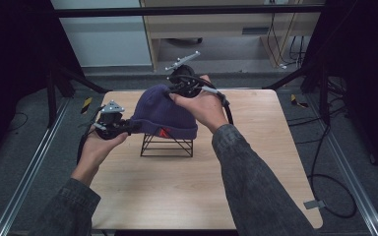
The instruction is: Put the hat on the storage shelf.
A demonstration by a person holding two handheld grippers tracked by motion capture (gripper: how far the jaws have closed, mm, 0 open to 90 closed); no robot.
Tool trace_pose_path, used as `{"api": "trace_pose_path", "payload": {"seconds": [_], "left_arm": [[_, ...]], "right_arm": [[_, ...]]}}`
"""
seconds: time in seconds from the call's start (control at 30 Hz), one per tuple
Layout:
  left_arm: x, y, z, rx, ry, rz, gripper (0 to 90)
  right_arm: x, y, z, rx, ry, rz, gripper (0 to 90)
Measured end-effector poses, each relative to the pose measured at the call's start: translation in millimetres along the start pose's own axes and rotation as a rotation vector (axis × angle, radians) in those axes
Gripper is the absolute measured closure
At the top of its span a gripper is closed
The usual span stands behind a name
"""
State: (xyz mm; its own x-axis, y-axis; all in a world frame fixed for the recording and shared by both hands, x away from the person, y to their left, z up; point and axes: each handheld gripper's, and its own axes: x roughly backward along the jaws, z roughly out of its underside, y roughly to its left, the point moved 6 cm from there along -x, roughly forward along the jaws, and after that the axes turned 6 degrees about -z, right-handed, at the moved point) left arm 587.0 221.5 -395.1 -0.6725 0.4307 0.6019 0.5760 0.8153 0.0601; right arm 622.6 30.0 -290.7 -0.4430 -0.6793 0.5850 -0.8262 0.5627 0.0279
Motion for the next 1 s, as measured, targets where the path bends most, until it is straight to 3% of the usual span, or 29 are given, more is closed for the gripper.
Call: {"api": "trace_pose_path", "payload": {"seconds": [0.3,0.47,1.0], "left_arm": [[-4.6,1.6,10.9,0.011,0.011,0.006,69.6],[-5.5,2.3,13.3,0.011,0.014,-0.010,69.6],[-14.2,1.2,27.9,0.028,0.022,0.006,69.5]], "right_arm": [[-6.1,2.5,10.1,0.000,0.018,-0.011,75.1],[-9.2,2.1,15.0,-0.009,0.022,-0.017,75.1],[-15.4,8.9,25.8,0.007,0.050,-0.028,75.0]]}}
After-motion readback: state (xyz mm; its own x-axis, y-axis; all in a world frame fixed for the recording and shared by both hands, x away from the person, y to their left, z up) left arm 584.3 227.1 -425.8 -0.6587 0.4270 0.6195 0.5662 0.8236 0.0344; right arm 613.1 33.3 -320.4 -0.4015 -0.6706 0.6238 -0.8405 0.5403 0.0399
